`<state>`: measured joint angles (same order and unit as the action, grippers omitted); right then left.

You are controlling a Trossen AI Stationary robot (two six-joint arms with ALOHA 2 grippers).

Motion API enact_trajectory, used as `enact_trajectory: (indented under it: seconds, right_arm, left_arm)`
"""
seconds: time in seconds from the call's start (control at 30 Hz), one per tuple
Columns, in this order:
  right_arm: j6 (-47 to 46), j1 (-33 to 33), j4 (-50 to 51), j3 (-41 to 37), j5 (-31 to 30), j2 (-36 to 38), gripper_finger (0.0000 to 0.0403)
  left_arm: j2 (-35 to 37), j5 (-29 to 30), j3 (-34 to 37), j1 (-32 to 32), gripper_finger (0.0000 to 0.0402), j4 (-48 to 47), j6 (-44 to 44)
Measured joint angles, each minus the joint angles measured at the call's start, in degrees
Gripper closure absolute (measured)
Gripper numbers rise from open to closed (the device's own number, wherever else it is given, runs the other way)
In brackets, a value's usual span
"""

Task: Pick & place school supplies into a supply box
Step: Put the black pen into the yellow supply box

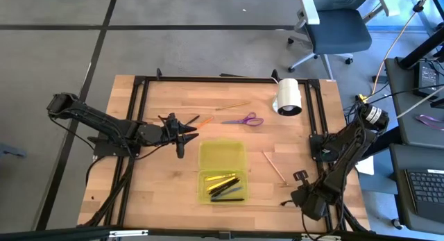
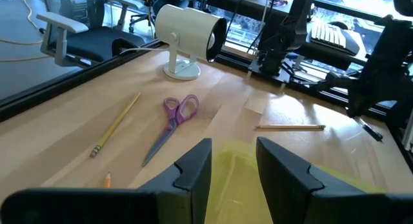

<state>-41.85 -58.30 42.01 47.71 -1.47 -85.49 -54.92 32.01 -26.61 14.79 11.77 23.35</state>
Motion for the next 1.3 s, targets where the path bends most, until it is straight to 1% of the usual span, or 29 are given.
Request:
enact_trajectory:
  seconds: [0.13,0.3,0.37,0.47,0.67,0.8,0.87,1.03,1.13,1.3]
  right_arm:
    - [1.5,3.6,-0.1,2.3,-6.2,1.5,0.0363]
    - [5.0,10.4,-0.8,3.8,-10.9,2.9,0.0365]
    - [8.3,13.6,-2.4,4.0,-10.9,3.0,0.0361]
    - [13.8,18.7,-7.5,4.0,-10.5,3.0,0.0360]
    - [21.9,28.6,-23.8,4.1,-8.0,3.0,0.0365]
    - [26.9,33.4,-32.7,4.1,-5.5,2.1,0.0363]
    - [28.6,35.1,-34.7,5.2,-4.1,0.8,0.0364]
    - [33.9,36.9,-31.0,13.1,-2.8,-5.2,0.0365]
    - [36.0,37.4,-25.5,19.4,-2.6,-10.3,0.0363]
    - [36.0,38.2,-14.3,28.9,0.1,-19.4,0.0365]
  left_arm:
    - [0.0,0.0,0.0,0.0,0.0286,0.0,0.0]
    - [0.0,0.0,0.0,0.0,0.0286,0.0,0.0]
    - [0.0,0.0,0.0,0.0,0.0286,0.0,0.0]
    - [0.0,0.0,0.0,0.0,0.0286,0.1,0.0]
    - [0.0,-0.1,0.0,0.0,0.0286,0.0,-0.1]
    - [0.0,-0.1,0.0,0.0,0.0286,0.0,-0.1]
    - [0.0,-0.1,0.0,0.0,0.0286,-0.2,-0.1]
    - [0.0,-0.1,0.0,0.0,0.0286,-1.2,-0.9]
    - [0.0,-0.1,0.0,0.0,0.0286,-1.9,-3.0]
    - [0.0,-0.2,0.0,0.0,0.0286,-2.5,-4.1]
